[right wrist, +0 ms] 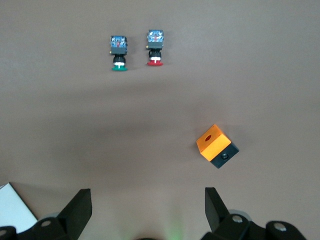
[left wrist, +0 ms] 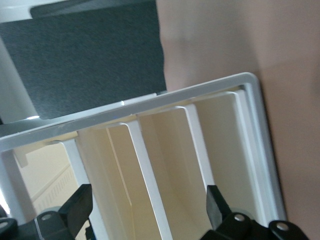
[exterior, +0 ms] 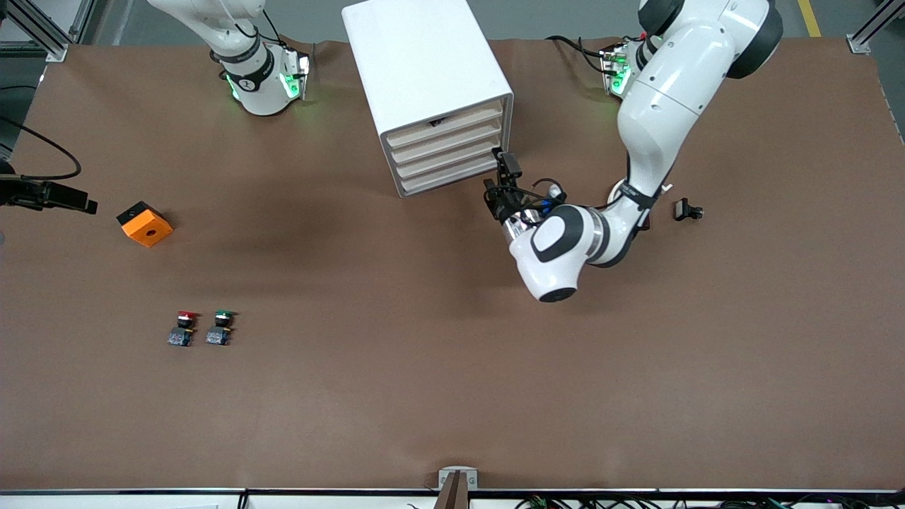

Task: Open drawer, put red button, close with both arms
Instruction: 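Grasp the drawer handle with the left gripper, then pull the drawer open with the left gripper while the right gripper reaches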

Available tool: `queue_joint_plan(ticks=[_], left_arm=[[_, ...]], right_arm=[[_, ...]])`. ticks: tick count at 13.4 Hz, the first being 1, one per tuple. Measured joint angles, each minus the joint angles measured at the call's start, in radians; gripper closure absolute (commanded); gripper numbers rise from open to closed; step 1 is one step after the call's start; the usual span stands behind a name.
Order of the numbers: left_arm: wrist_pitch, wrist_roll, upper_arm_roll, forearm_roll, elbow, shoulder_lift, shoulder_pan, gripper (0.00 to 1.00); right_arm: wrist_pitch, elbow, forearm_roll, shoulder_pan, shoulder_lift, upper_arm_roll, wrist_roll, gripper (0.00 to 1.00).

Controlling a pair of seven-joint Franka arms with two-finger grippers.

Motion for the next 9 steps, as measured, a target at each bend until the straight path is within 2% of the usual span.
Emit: queue_joint_plan(ticks=[4, 6, 9], left_arm=[[-0.056, -0.046, 0.000, -0.019, -0.026, 0.024, -0.060, 0.18], [-0.059, -0.048, 0.000, -0.022, -0.043, 0.031, -0.078, 0.41], [-0.060, -0.049, 0.000, -0.023, -0.052, 0.039, -0.094, 0.69]], right_arm=[[0.159, -0.014, 0.001, -0.027, 0.099, 0.000, -0.017, 0.00], [0.238, -0.014, 0.001, -0.026, 0.162, 0.005, -0.017, 0.00], [0.365, -0.016, 0.001, -0.024, 0.249, 0.012, -0.017, 0.00]])
